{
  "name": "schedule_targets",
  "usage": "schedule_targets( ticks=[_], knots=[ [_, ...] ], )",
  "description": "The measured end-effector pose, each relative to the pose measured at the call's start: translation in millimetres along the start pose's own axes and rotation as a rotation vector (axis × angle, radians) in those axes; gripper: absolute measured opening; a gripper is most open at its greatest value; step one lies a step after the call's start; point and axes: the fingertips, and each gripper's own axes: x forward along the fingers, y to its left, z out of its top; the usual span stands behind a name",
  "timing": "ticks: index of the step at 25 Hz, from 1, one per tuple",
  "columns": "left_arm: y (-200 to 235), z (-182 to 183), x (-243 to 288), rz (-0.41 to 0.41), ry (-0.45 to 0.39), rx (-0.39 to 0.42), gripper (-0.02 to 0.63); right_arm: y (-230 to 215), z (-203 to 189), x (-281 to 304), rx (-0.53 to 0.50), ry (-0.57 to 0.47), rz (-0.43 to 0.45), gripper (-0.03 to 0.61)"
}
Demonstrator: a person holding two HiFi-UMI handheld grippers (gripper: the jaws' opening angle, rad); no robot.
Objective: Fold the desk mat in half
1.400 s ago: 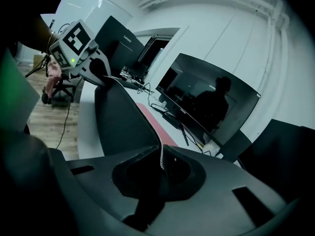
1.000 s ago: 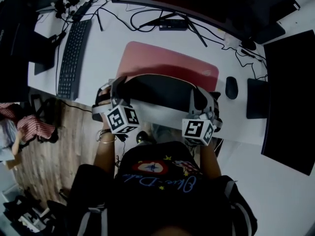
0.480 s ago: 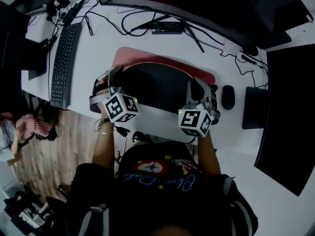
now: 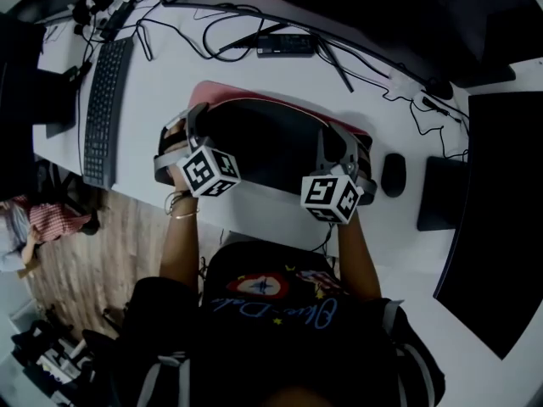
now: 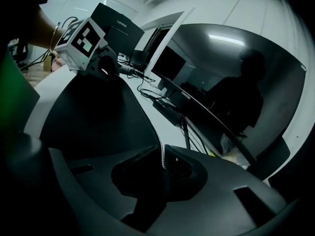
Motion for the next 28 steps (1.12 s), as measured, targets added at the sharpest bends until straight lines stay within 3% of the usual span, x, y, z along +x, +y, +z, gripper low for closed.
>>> schedule_targets(
  ticks=[6, 8, 11, 15, 20, 25, 28],
  knots=[
    [-2.8, -2.9, 7.6, 0.010, 0.028, 0.021, 0.076, 5.5, -6.1, 9.5, -0.010, 0.017, 0.019, 0.052],
    [-2.8, -3.3, 8.3, 0.019, 0.026, 0.011, 0.090, 7.3, -9.0, 11.5, -0.016, 0.029, 0.025, 0.121],
    [2.5, -4.2, 7.2, 0.044, 0.018, -0.036, 0.178, 6.6, -12.4, 12.7, -0.001, 0.035, 0.025, 0.170],
    [19.2, -9.3, 4.2, 0.061, -0.021, -0.199, 0.275, -8.6, -9.7, 6.5, 0.041, 0.001, -0.025, 0.187],
    [41.6, -21.6, -21.6, 0.062, -0.111, -0.420, 0.275, -23.6, 10.4, -18.0, 0.068, -0.074, -0.110, 0.187],
    [39.5, -43.6, -53.9, -0.011, -0.176, -0.625, 0.275, -11.9, 33.4, -45.4, 0.246, -0.148, -0.088, 0.184],
    [28.7, -62.9, -72.2, -0.074, -0.204, -0.742, 0.273, 7.0, 51.6, -60.0, 0.292, -0.187, -0.061, 0.146]
  ],
)
